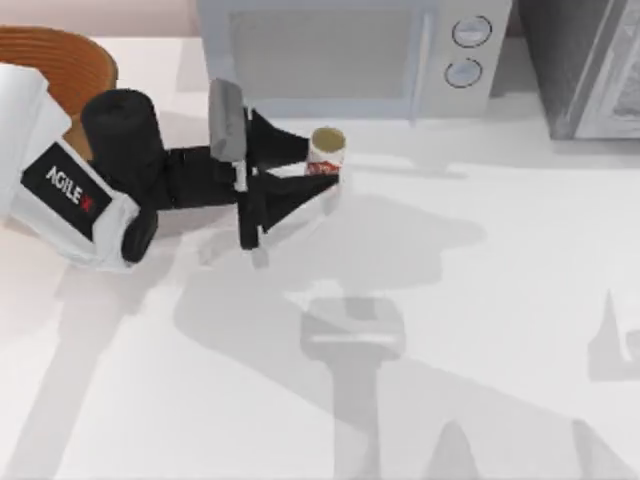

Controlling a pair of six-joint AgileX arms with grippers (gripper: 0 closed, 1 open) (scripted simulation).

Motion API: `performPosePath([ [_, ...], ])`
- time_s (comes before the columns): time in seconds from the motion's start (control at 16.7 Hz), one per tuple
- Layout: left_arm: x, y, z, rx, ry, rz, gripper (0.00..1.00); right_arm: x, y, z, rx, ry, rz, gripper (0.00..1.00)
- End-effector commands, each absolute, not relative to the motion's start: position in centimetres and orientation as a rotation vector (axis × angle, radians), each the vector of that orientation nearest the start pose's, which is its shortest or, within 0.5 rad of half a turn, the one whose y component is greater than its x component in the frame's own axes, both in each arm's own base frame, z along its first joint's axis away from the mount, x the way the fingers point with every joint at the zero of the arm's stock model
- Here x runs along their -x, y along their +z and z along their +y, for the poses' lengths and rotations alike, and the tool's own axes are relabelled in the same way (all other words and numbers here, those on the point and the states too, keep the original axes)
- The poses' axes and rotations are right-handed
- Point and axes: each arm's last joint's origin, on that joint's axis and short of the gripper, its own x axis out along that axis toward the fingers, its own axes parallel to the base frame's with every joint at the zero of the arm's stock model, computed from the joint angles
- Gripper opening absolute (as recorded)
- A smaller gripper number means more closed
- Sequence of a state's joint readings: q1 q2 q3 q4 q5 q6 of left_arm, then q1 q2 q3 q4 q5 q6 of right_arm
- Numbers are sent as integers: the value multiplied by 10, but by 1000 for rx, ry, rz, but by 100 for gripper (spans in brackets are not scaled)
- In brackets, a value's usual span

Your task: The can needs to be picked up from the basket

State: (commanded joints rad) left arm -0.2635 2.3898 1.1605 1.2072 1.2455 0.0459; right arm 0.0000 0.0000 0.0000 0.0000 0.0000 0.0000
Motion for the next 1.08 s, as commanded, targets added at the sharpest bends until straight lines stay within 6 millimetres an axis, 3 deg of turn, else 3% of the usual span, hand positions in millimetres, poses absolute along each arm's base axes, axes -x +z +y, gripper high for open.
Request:
performPosePath([
  [0.18,-416,38,-140,-8,-1546,-9,0,-106,160,-1,0,0,0,100],
  [0.36,-416,21,-140,-1,-1584,-2,0,-106,160,-1,0,0,0,100],
  [0.78,-415,18,-140,0,-1591,0,0,-106,160,-1,0,0,0,100],
  [1.08,-415,18,-140,0,-1591,0,38,-106,160,-1,0,0,0,100],
])
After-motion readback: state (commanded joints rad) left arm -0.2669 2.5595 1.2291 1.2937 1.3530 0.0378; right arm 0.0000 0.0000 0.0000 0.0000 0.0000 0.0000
